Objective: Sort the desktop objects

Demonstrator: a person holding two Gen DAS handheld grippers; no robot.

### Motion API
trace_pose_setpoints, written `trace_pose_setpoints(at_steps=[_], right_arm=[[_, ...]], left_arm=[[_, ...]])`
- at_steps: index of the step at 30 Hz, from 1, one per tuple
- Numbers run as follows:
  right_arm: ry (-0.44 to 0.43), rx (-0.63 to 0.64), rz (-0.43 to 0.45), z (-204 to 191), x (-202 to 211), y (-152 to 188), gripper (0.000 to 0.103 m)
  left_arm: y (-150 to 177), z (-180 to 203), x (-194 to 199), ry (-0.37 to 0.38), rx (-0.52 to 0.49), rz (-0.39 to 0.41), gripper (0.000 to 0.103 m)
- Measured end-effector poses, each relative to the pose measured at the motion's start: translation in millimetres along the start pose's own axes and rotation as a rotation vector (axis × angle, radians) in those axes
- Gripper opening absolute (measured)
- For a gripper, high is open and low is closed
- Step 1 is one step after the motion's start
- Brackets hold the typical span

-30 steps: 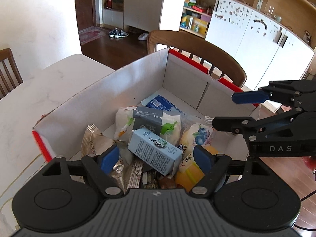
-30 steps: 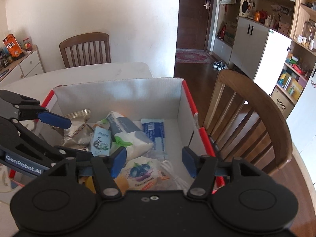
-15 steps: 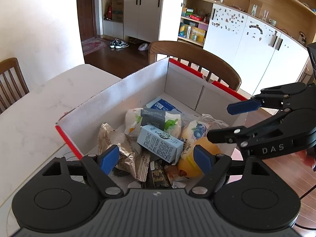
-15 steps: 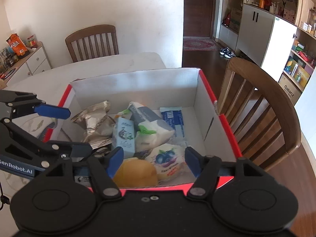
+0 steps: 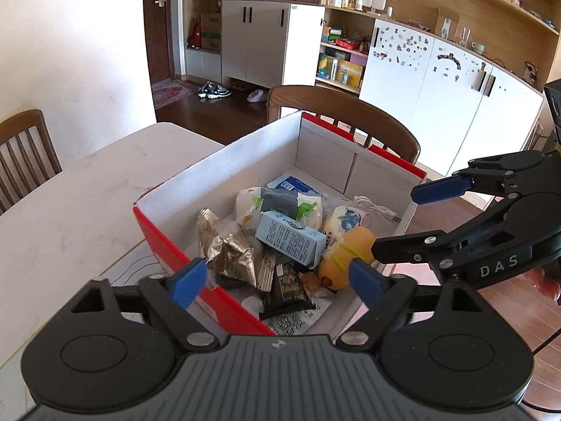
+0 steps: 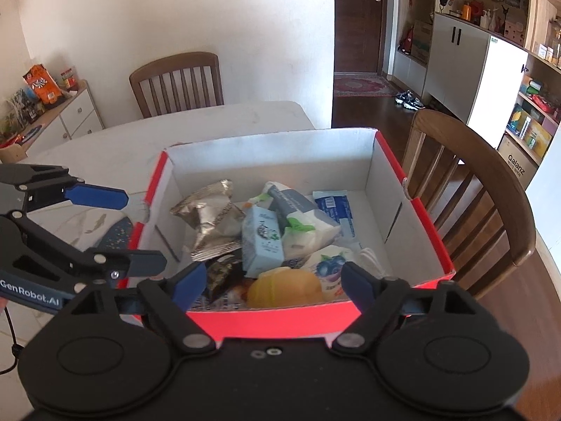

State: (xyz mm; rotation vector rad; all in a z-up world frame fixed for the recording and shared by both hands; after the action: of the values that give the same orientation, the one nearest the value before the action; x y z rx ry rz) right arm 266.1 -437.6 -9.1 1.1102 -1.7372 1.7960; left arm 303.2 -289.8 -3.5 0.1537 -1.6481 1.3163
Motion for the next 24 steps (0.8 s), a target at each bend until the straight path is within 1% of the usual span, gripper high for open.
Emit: trace_pose_setpoints(at_steps=[1, 2, 5, 13, 24], right_arm=[[0.0, -0.002, 0.004, -2.5, 2.7, 1.0, 0.086], [0.002, -0.001, 0.008, -4.8, 4.9, 1.7, 0.087], [0.008, 0.006, 0.025, -13.2, 13.8, 5.6, 0.09], [0.01, -0.011, 0.055, -30.6, 35.9, 18.3, 0.091], [-0.007, -0.032, 0.025, -49.9, 52.4, 40.6, 0.091]], left_arm=[[1.7, -0.7, 3.4, 0.007, 0.004, 0.003, 0.099], [3.6, -1.6, 7.5, 0.013, 0.009, 0.007, 0.102], [8.4, -3.0, 17.5, 0.019, 0.021, 0.016, 0.102], [25.0, -3.7, 42.2, 0.034, 0.03, 0.027, 0.103], [52.6, 1.5, 68.5, 0.031, 0.037, 0.031, 0.103]])
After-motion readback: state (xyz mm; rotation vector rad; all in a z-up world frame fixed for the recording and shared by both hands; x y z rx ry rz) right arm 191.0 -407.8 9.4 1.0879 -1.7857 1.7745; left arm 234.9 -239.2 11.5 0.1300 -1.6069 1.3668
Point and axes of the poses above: each gripper's, at about its wrist camera, not at the fingertips, and x roughly against the way its jaws point, z to its right, y to its underside, the point moved 1 cm from there along -x, roughly the way its jaws point, and after that the axes turned 2 degrees about -z, right-handed, at the moved point
